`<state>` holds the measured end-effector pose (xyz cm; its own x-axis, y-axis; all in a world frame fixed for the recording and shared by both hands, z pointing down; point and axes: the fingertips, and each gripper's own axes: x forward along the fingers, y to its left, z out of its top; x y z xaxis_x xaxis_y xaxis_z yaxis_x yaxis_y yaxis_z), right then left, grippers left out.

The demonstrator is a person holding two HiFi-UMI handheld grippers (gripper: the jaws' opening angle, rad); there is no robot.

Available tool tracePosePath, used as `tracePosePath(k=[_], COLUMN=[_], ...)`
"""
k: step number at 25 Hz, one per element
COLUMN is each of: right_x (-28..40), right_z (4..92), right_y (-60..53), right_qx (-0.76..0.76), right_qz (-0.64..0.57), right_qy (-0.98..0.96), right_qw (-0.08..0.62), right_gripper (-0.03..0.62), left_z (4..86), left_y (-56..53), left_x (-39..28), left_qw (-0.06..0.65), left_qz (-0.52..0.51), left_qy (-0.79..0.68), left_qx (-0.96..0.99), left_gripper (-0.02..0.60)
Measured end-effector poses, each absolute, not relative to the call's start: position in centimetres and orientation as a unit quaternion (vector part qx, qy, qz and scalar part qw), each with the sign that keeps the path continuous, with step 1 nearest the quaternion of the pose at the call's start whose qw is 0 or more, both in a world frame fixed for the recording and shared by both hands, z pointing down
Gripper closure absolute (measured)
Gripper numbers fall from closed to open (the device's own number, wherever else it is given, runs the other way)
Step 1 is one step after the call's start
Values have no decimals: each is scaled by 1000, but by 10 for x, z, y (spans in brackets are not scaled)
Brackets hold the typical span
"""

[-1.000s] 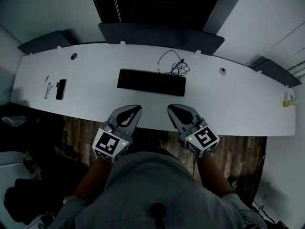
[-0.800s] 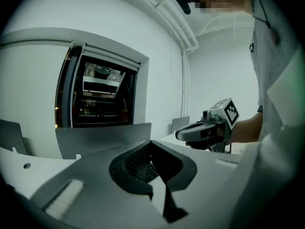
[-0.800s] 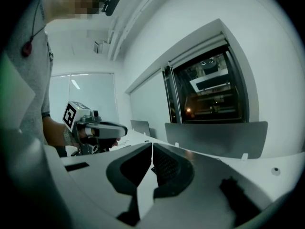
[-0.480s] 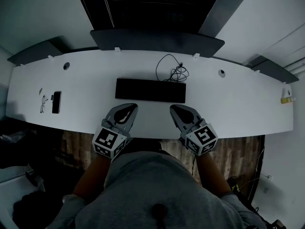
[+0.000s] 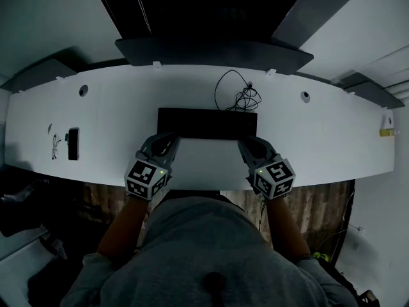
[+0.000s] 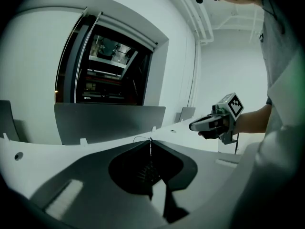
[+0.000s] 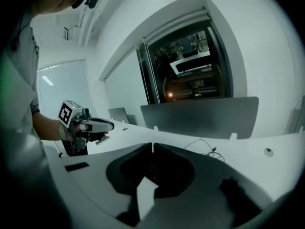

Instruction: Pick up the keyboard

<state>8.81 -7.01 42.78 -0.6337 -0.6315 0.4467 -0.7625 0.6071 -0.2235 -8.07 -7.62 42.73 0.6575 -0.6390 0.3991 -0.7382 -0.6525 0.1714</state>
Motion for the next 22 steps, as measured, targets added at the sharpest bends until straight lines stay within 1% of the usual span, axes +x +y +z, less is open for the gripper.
tracePosePath(k=[6,13,16,17,19,22], right_x=[109,134,146,149,156,166], right_z=[460,514,534,540,552,570], right_y=[-100,-124,-131,-133,-137,-145], right_qx=[433,444,454,458,462,468], right_qz=[238,269,283,287,297,310], right_qy=[-853,-827,-813,-809,-800,-790], right_qw=[172,216,229,232,240,248], right_gripper=[577,577,576,567,514,497], left_z=[459,508,531,538,554,574], left_y=[-105,-137,-146,-148,-153,-164], left_x=[-103,-139,-149,-152,-158,-165], left_qw=[185,242,265,273,284,299], left_qz=[170,186,200,205,217,231], left_qy=[-404,-437,-445,-446,-450,-455], left_qx=[880,846,832,827,819,806], left_gripper=[555,541,508,501,488,474])
